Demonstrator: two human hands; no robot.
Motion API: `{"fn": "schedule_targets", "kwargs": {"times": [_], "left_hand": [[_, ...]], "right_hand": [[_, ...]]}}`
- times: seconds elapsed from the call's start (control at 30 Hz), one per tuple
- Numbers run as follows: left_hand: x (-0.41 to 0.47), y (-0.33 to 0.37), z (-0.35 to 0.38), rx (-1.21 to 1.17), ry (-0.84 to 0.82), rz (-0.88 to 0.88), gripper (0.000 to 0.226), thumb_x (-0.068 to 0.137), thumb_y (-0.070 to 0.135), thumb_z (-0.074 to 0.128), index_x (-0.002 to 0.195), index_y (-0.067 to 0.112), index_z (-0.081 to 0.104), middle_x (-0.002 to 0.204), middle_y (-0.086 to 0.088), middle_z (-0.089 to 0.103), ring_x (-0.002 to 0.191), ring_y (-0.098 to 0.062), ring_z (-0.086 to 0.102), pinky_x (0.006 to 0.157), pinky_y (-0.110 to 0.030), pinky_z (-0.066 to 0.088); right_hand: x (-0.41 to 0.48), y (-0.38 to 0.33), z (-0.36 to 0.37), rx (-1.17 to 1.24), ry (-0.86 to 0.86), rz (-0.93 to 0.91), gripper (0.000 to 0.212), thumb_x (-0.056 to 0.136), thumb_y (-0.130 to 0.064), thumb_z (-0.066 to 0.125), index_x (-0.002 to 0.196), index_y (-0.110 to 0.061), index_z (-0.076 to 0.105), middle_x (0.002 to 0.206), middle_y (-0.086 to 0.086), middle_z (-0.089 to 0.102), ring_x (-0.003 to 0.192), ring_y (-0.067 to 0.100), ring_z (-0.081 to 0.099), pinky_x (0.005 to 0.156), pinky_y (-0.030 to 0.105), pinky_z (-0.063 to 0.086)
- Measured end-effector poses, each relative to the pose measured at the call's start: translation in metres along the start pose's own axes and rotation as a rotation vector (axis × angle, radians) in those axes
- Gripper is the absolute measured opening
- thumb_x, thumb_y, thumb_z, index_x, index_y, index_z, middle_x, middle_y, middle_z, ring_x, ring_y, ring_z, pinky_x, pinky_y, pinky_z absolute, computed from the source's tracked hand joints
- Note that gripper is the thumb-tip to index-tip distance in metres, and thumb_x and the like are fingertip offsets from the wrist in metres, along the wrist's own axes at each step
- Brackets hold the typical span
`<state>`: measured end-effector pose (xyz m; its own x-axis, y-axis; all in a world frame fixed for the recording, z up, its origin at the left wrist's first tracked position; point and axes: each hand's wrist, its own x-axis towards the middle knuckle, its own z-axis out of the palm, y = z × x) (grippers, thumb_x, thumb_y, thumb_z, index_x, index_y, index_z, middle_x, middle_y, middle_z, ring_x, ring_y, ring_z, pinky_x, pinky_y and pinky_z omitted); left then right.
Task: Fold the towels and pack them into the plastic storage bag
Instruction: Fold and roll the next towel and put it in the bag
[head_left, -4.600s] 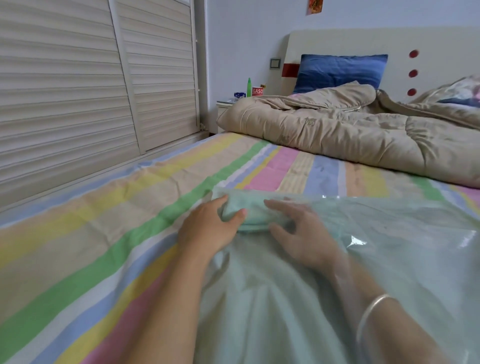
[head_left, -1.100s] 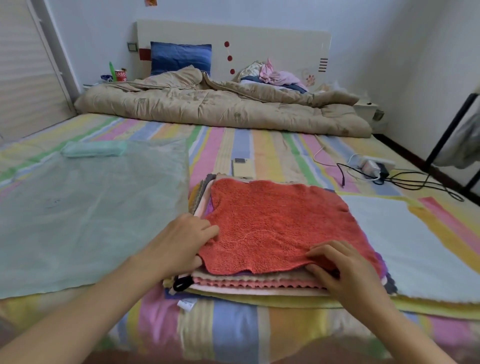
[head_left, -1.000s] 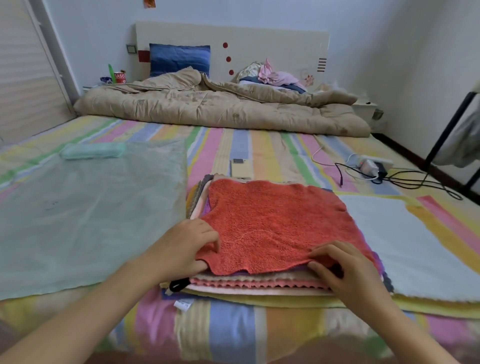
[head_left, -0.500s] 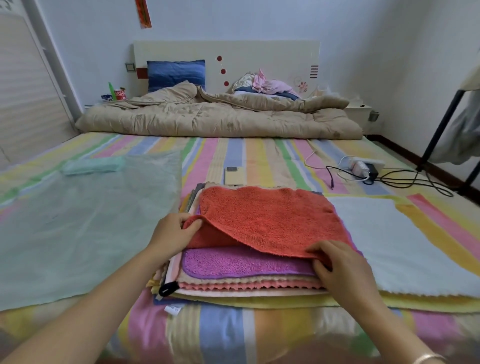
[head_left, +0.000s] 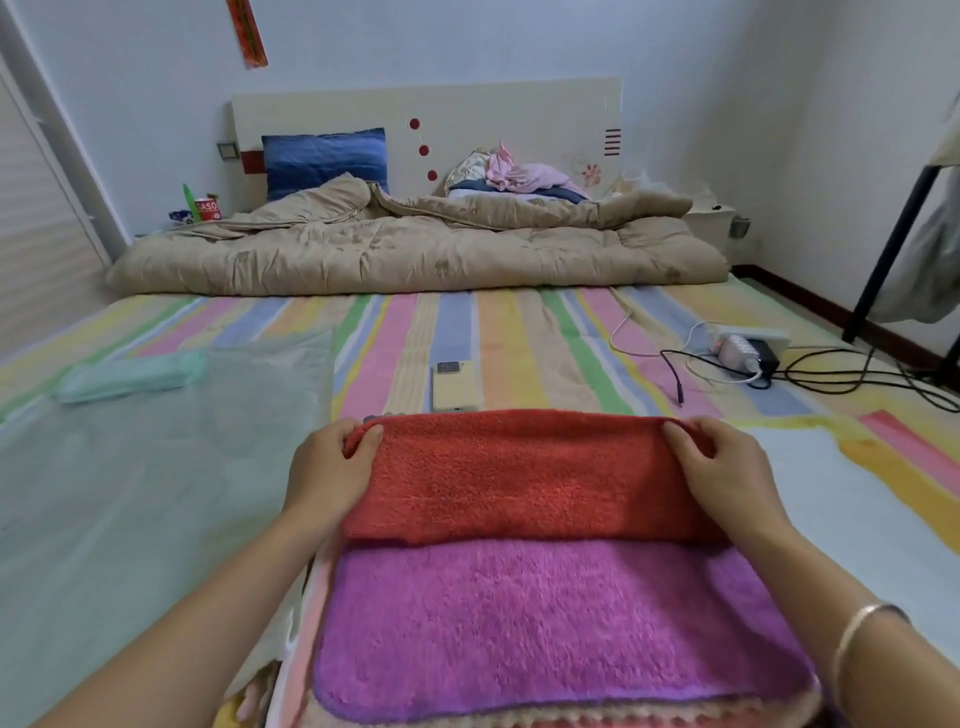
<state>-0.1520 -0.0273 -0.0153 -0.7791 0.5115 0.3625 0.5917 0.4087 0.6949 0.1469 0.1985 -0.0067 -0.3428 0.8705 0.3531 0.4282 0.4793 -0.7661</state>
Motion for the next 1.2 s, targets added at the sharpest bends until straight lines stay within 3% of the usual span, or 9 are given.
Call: {"fn": "schedule_targets", "kwargs": {"times": [0.2, 0.33, 0.47, 0.57, 0.67, 0.83, 0.93, 1.1, 1.2], "left_hand": [[0.021, -0.019, 0.025, 0.149, -0.059, 0.042, 0.026, 0.091, 0.032, 0.062, 0.067, 0.023, 0.056, 0.058, 0.006, 0.054, 0.068, -0.028, 0.057, 0.059, -0.033, 0.033], [0.023, -0.022, 0.025, 0.174, -0.037, 0.127, 0.013, 0.091, 0.034, 0.062, 0.081, 0.027, 0.064, 0.072, 0.003, 0.067, 0.073, -0.027, 0.063, 0.062, -0.035, 0.044], [0.029, -0.019, 0.022, 0.175, 0.006, 0.167, 0.012, 0.091, 0.038, 0.060, 0.082, 0.029, 0.061, 0.066, 0.005, 0.063, 0.069, -0.026, 0.063, 0.062, -0.038, 0.050], [0.027, -0.026, 0.027, 0.223, -0.050, 0.168, 0.007, 0.091, 0.042, 0.060, 0.092, 0.036, 0.063, 0.078, 0.007, 0.070, 0.077, -0.026, 0.067, 0.065, -0.038, 0.052], [0.024, -0.028, 0.031, 0.209, -0.088, 0.111, 0.013, 0.088, 0.045, 0.061, 0.086, 0.032, 0.059, 0.071, 0.007, 0.067, 0.074, -0.024, 0.066, 0.065, -0.037, 0.050], [0.005, -0.018, 0.011, -0.082, -0.060, -0.153, 0.050, 0.079, 0.068, 0.052, 0.105, 0.025, 0.055, 0.089, 0.008, 0.068, 0.085, -0.017, 0.066, 0.082, -0.039, 0.051], [-0.024, -0.010, -0.009, -0.118, -0.028, -0.187, 0.067, 0.070, 0.079, 0.057, 0.109, 0.025, 0.050, 0.091, 0.013, 0.063, 0.083, -0.006, 0.063, 0.076, -0.033, 0.049], [-0.054, -0.015, -0.022, 0.144, -0.172, -0.160, 0.059, 0.057, 0.065, 0.079, 0.093, 0.029, 0.051, 0.091, 0.016, 0.060, 0.088, -0.011, 0.060, 0.080, -0.036, 0.051], [-0.060, -0.012, -0.017, 0.306, -0.192, -0.057, 0.052, 0.052, 0.071, 0.069, 0.083, 0.034, 0.049, 0.088, 0.013, 0.056, 0.089, -0.015, 0.054, 0.076, -0.033, 0.044]], "right_hand": [[0.040, 0.025, 0.033, -0.194, -0.113, -0.011, 0.011, 0.087, -0.034, 0.067, 0.084, -0.024, 0.070, 0.085, -0.001, 0.072, 0.085, 0.025, 0.063, 0.069, 0.030, 0.039], [0.040, 0.029, 0.039, -0.236, -0.112, -0.049, 0.006, 0.086, -0.033, 0.067, 0.083, -0.028, 0.068, 0.083, -0.002, 0.072, 0.084, 0.026, 0.065, 0.069, 0.031, 0.042], [0.045, 0.027, 0.036, -0.222, -0.051, -0.062, 0.006, 0.086, -0.034, 0.068, 0.084, -0.028, 0.068, 0.081, -0.006, 0.072, 0.082, 0.023, 0.066, 0.071, 0.036, 0.049], [0.046, 0.029, 0.039, -0.275, -0.125, -0.007, 0.007, 0.084, -0.042, 0.065, 0.083, -0.035, 0.065, 0.080, -0.009, 0.071, 0.084, 0.023, 0.066, 0.070, 0.038, 0.050], [0.041, 0.027, 0.042, -0.374, -0.152, 0.009, 0.012, 0.085, -0.047, 0.061, 0.092, -0.037, 0.062, 0.090, -0.013, 0.069, 0.091, 0.022, 0.065, 0.069, 0.036, 0.050], [0.017, 0.012, 0.034, -0.554, -0.020, -0.249, 0.039, 0.078, -0.026, 0.075, 0.113, -0.017, 0.063, 0.111, 0.007, 0.060, 0.100, 0.033, 0.057, 0.078, 0.043, 0.050], [-0.018, -0.013, 0.034, -0.457, -0.154, -0.431, 0.031, 0.078, -0.026, 0.069, 0.108, -0.023, 0.065, 0.113, -0.002, 0.060, 0.105, 0.023, 0.055, 0.088, 0.040, 0.049], [-0.060, -0.043, 0.057, -0.438, -0.360, -0.539, 0.045, 0.066, -0.031, 0.052, 0.110, -0.031, 0.065, 0.118, -0.010, 0.061, 0.111, 0.016, 0.056, 0.085, 0.034, 0.052], [-0.065, -0.044, 0.066, -0.462, -0.370, -0.494, 0.049, 0.065, -0.027, 0.053, 0.112, -0.028, 0.065, 0.118, -0.006, 0.062, 0.110, 0.019, 0.059, 0.084, 0.035, 0.052]]}}
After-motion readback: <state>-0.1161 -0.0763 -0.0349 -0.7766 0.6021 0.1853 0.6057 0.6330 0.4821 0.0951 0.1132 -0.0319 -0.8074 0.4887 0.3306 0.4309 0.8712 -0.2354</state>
